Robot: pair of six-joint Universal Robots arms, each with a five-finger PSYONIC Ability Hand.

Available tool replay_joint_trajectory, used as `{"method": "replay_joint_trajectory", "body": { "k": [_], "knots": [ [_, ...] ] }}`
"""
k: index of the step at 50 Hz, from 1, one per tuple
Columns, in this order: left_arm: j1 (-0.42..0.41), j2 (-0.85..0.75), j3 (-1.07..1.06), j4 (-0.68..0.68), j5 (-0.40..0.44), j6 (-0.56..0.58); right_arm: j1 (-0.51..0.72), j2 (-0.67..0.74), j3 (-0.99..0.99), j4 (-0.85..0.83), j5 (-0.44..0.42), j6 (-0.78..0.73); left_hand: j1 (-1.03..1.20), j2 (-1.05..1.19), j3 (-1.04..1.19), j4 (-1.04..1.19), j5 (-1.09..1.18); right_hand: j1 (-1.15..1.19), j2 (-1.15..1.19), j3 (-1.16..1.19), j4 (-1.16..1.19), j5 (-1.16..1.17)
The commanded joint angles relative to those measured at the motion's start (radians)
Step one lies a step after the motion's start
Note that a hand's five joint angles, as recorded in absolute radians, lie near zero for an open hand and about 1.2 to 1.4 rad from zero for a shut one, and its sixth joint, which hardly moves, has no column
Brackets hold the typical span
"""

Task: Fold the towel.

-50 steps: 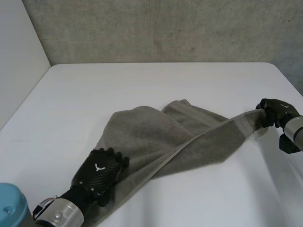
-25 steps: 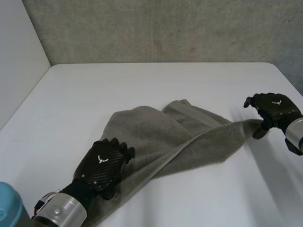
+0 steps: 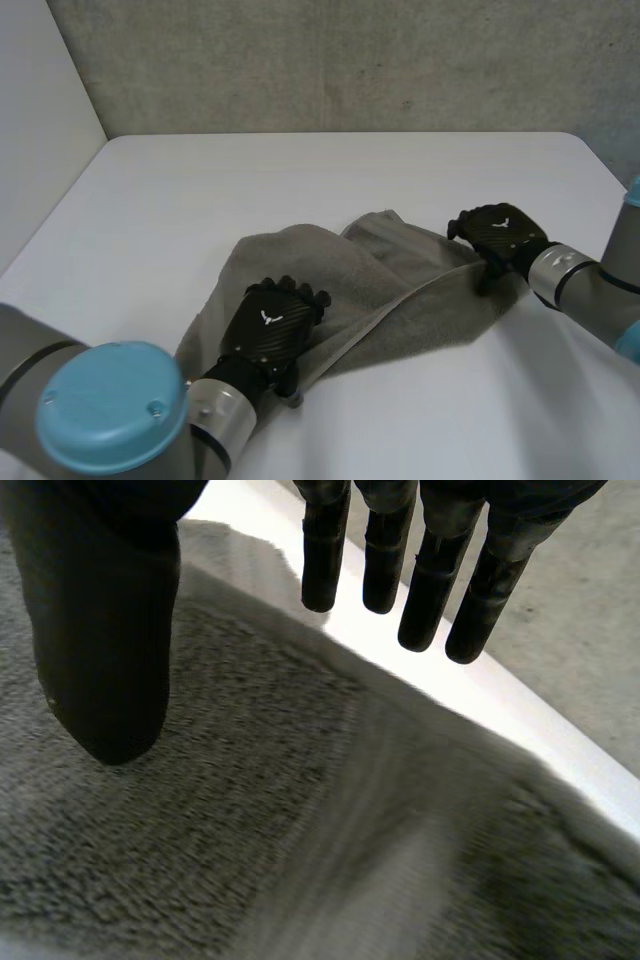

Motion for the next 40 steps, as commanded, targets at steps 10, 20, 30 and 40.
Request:
{"method": "replay_joint_trajectory", "body": {
  "k": [10,20,30,40],
  "knots": [
    [-0.096,-0.275,0.294,-0.065,-0.134,-0.14,0.062,0.014,0.034,0.038,-0.019,-0.01,-0.063,-0.078,-0.051,-0.071,-0.205,0.045,0.041,0.046,0.054,0.054],
    [-0.118,-0.415,0.45,-0.067,-0.249,-0.128,0.056,0.014,0.028,0.033,-0.007,-0.007,0.086,0.072,0.098,0.078,-0.055,0.595,0.591,0.596,0.605,0.605],
    [-0.116,-0.435,0.492,-0.06,-0.347,-0.081,0.054,-0.011,0.038,0.05,-0.007,0.009,0.442,0.427,0.454,0.434,0.3,0.98,0.976,0.981,0.99,0.99],
    [-0.109,-0.332,0.428,-0.054,-0.482,-0.056,0.042,-0.19,0.151,0.113,-0.05,0.081,0.495,0.48,0.507,0.487,0.353,0.98,0.976,0.981,0.99,0.99]
  ]
}}
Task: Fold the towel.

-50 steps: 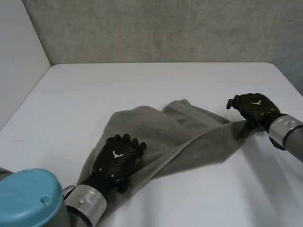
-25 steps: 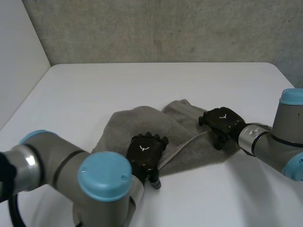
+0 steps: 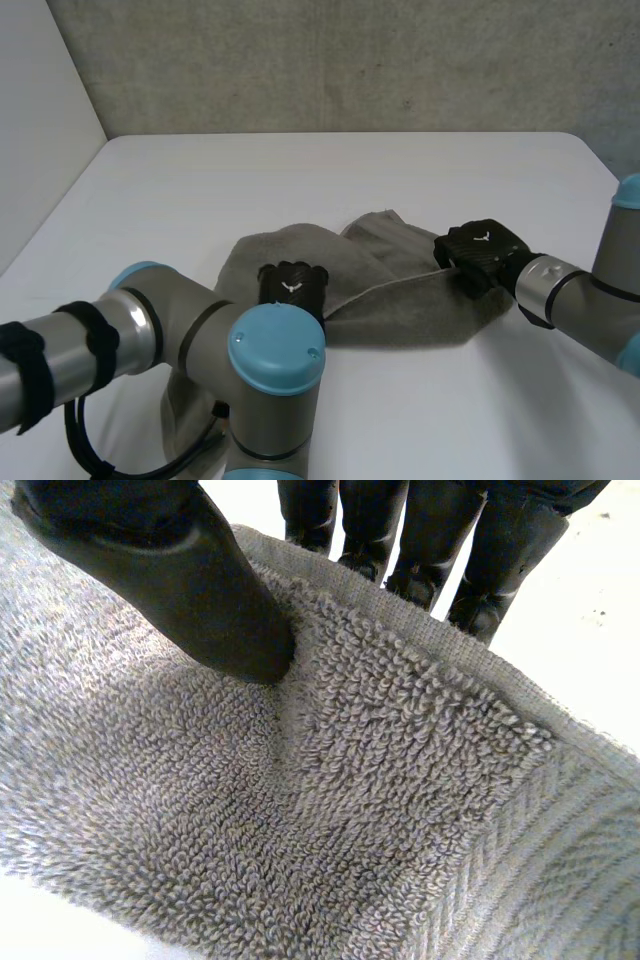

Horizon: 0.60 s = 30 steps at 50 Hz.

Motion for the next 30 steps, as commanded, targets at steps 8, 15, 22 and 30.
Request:
{"method": "replay_joint_trajectory", "body": {
  "k": [8,15,22,30],
  "knots": [
    [0.035,0.156,-0.124,0.006,-0.078,0.047,-0.048,-0.287,0.235,0.033,-0.072,0.053,-0.099,-0.105,-0.103,-0.102,-0.263,0.065,0.084,0.074,0.058,0.057],
    [0.067,0.211,-0.215,0.038,-0.073,0.1,-0.12,-0.413,0.275,0.04,-0.091,0.126,-0.099,-0.105,-0.103,-0.102,-0.263,0.065,0.084,0.074,0.058,0.057],
    [0.067,0.24,-0.316,0.076,-0.067,0.159,-0.145,-0.468,0.296,0.072,-0.173,0.191,-0.014,-0.02,-0.018,-0.017,-0.178,0.065,0.084,0.074,0.058,0.057],
    [0.079,0.285,-0.345,0.086,-0.016,0.19,-0.128,-0.43,0.301,0.063,-0.178,0.163,0.415,0.408,0.41,0.411,0.25,0.065,0.084,0.074,0.058,0.057]
  ]
}}
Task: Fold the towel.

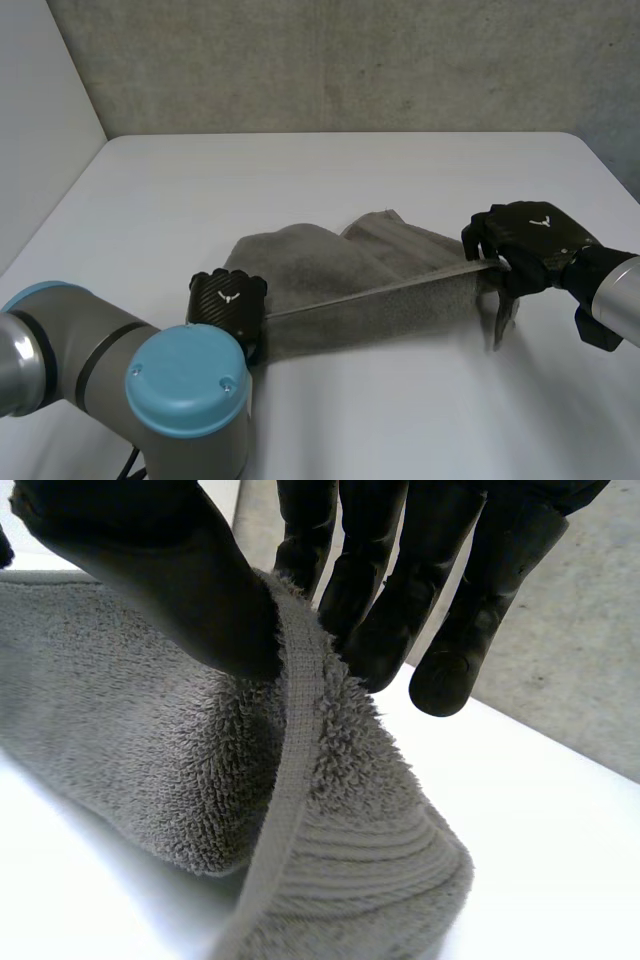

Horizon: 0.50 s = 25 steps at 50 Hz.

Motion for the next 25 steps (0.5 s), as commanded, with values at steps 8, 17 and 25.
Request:
{"method": "replay_joint_trajectory", "body": {
  "k": [8,17,25],
  "knots": [
    [0.113,0.068,0.03,0.009,0.16,0.021,0.052,0.283,-0.154,0.003,0.017,-0.194,-0.047,-0.086,-0.101,-0.095,-0.241,0.064,0.084,0.068,0.058,0.056],
    [0.162,-0.011,0.115,0.032,0.293,0.139,0.154,0.542,-0.451,0.063,0.196,-0.229,-0.047,-0.086,-0.101,-0.095,-0.241,0.064,0.084,0.068,0.058,0.056],
    [0.282,-0.051,0.398,0.226,0.375,0.361,0.224,0.537,-0.72,-0.183,0.271,-0.195,-0.047,-0.086,-0.101,-0.095,-0.241,0.064,0.084,0.068,0.058,0.056]
  ]
}}
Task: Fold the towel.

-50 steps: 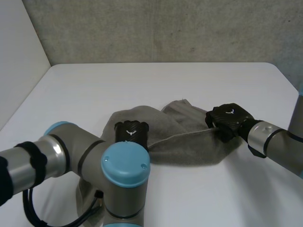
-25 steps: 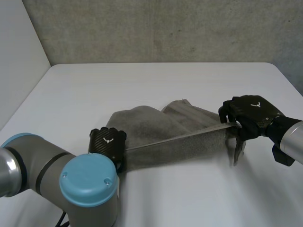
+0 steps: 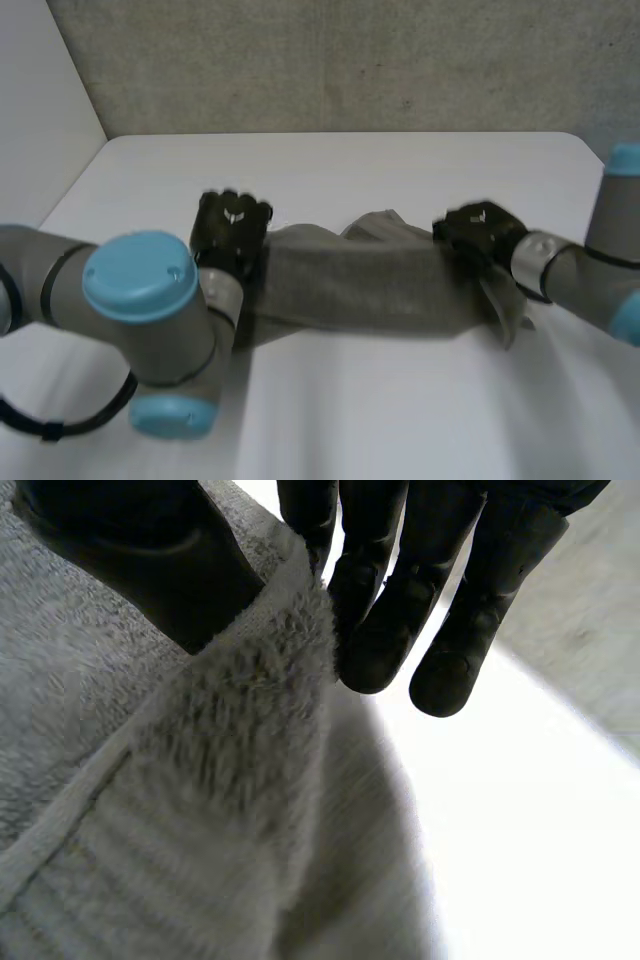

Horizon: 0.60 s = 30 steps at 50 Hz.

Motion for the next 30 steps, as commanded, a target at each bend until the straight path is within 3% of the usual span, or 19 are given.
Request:
{"method": "replay_joint_trajectory", "body": {
  "k": [1,2,4,8,16,19,24,30],
  "knots": [
    [0.109,-0.012,0.298,0.206,0.077,0.189,0.064,-0.033,-0.204,-0.361,0.063,0.05,-0.052,-0.112,-0.146,-0.116,-0.253,0.064,0.076,0.068,0.058,0.054],
    [0.109,-0.012,0.299,0.207,0.077,0.19,0.064,-0.034,-0.204,-0.363,0.063,0.05,-0.052,-0.112,-0.146,-0.116,-0.253,0.064,0.076,0.068,0.058,0.054],
    [0.135,0.026,0.425,0.333,0.1,0.18,0.073,-0.118,-0.173,-0.632,0.082,0.108,-0.052,-0.112,-0.146,-0.116,-0.253,0.064,0.076,0.068,0.058,0.054],
    [0.142,0.051,0.498,0.421,0.107,0.145,0.07,-0.181,-0.135,-0.751,0.092,0.17,-0.052,-0.112,-0.146,-0.116,-0.253,0.064,0.076,0.068,0.058,0.054],
    [0.145,0.081,0.378,0.454,0.118,0.113,0.069,-0.19,-0.104,-0.558,0.065,0.195,-0.052,-0.112,-0.146,-0.116,-0.253,0.064,0.076,0.068,0.058,0.054],
    [0.158,0.112,0.233,0.457,0.135,0.114,0.069,-0.193,-0.077,-0.469,0.04,0.188,-0.052,-0.112,-0.146,-0.116,-0.253,0.064,0.076,0.068,0.058,0.054],
    [0.207,0.156,-0.093,0.484,0.244,0.116,0.061,-0.196,-0.003,-0.363,-0.036,0.139,-0.052,-0.112,-0.146,-0.116,-0.253,0.064,0.076,0.068,0.058,0.054],
    [0.246,0.175,-0.298,0.535,0.273,0.121,0.053,-0.201,0.143,-0.265,-0.09,0.025,-0.052,-0.112,-0.146,-0.116,-0.253,0.064,0.076,0.068,0.058,0.054]
  ]
}}
